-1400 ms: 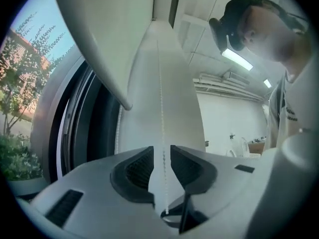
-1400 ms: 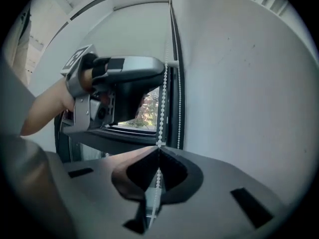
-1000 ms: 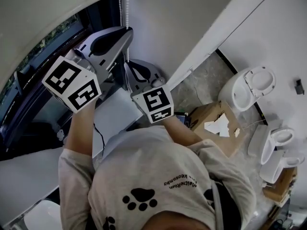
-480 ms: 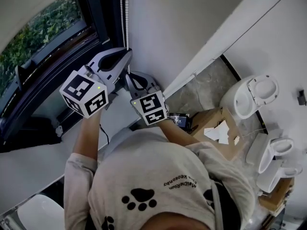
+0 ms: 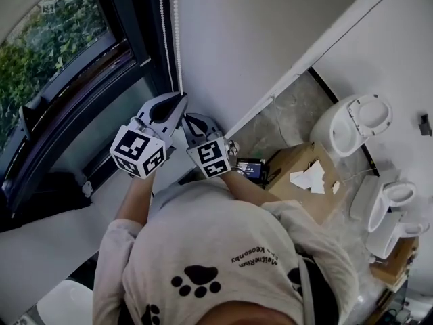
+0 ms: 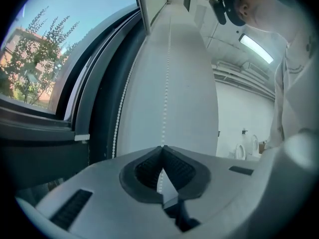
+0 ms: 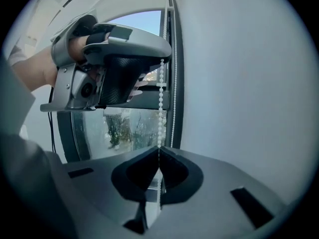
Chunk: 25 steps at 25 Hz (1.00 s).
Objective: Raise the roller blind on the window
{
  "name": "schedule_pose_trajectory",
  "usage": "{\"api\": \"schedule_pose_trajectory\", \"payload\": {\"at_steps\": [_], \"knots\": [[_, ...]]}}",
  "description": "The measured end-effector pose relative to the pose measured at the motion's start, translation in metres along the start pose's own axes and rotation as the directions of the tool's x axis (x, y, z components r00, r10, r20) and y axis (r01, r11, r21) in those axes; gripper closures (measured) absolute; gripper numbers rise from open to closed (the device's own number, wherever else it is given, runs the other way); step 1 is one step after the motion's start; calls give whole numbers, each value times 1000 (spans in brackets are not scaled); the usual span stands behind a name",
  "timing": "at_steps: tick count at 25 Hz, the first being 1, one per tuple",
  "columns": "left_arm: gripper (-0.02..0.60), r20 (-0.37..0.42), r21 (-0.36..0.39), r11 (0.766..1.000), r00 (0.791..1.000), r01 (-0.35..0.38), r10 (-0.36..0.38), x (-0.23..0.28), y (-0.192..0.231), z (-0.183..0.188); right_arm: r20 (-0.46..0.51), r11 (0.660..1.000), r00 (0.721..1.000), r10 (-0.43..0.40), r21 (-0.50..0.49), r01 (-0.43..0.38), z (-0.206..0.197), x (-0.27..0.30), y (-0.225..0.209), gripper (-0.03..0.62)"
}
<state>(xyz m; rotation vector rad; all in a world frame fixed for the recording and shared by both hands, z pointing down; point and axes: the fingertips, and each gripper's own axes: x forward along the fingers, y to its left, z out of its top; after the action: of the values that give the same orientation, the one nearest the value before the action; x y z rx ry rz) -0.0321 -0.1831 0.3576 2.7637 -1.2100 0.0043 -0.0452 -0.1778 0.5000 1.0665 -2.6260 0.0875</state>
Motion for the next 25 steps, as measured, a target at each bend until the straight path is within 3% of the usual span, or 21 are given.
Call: {"api": "schedule_pose_trajectory", "payload": {"at_steps": [9,15,17,20,25], "knots": [[572,-45,-53,999,999,0,-2,-1,1,-50,-88,1000,996,-2,23,4,-45,6,8,585],[572,-39,-62,998,999,15,-17,-2,2,-54,-127,1000,992,1,-14,-2,-50,6,10,583],[572,-36,-64,998,999,22,-24,-2,2,-54,-126,1000,992,8,-4,-8,-42,0,9,574],[572,-29,-67,997,999,30,-32,-2,2,-53,-70,999,997,10,34,-7,-13,-16,6,507],[572,-17,-71,996,999,44,-46,-2,2,-52,31,998,999,-36,43,34,42,-56,-4,507]]}}
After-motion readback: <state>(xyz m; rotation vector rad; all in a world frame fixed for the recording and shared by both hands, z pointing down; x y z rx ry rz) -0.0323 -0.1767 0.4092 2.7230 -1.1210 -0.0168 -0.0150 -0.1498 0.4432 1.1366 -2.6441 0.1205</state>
